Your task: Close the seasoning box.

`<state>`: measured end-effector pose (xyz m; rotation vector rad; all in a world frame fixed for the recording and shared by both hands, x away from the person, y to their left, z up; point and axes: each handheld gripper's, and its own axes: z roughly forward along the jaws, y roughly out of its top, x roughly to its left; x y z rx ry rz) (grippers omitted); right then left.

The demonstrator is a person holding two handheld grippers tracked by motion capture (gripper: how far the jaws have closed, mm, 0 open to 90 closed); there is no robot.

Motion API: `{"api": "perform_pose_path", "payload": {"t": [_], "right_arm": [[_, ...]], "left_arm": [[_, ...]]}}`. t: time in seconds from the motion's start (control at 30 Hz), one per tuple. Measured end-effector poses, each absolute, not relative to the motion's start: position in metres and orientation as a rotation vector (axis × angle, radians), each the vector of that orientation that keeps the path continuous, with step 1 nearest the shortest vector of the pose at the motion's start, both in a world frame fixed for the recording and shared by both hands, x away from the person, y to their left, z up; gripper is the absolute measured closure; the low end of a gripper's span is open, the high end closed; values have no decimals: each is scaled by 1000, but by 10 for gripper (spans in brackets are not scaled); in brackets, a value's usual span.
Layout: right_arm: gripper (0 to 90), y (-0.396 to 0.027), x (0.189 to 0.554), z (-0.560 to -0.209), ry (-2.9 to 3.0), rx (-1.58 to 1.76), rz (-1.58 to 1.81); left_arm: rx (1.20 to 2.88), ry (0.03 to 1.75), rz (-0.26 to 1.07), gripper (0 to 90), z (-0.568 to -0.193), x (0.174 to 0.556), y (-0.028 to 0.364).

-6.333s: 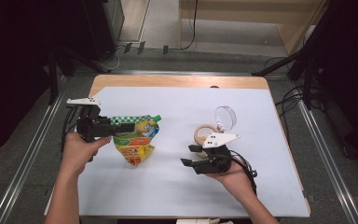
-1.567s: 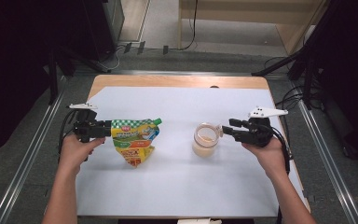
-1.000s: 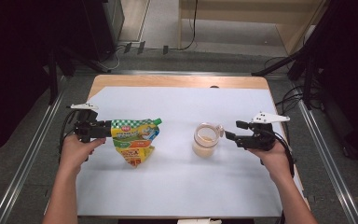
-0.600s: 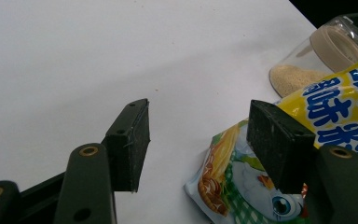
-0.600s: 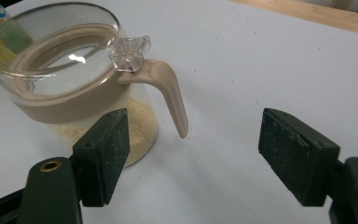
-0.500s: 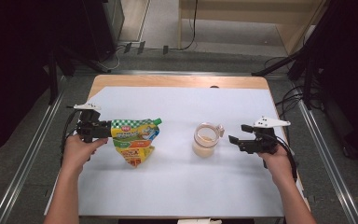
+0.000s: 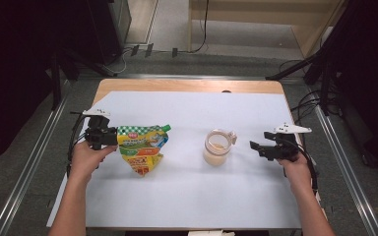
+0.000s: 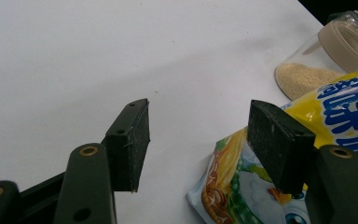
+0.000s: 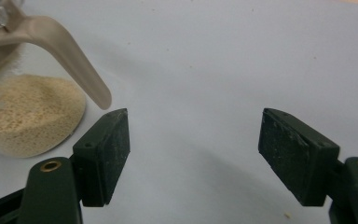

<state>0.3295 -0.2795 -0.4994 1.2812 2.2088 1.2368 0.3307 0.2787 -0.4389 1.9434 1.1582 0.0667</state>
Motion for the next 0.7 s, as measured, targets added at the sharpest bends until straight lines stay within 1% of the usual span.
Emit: {"api": "perform_pose_path", "payload": {"t": [0.27, 0.7], "right_arm": [[257, -282, 330, -501, 2201, 1297, 1224], [253, -277, 330, -505, 2203, 1291, 1162]], "left_arm": [[1970, 1159, 76, 390, -442, 332, 278], [1940, 1189, 81, 382, -443, 334, 282]]}}
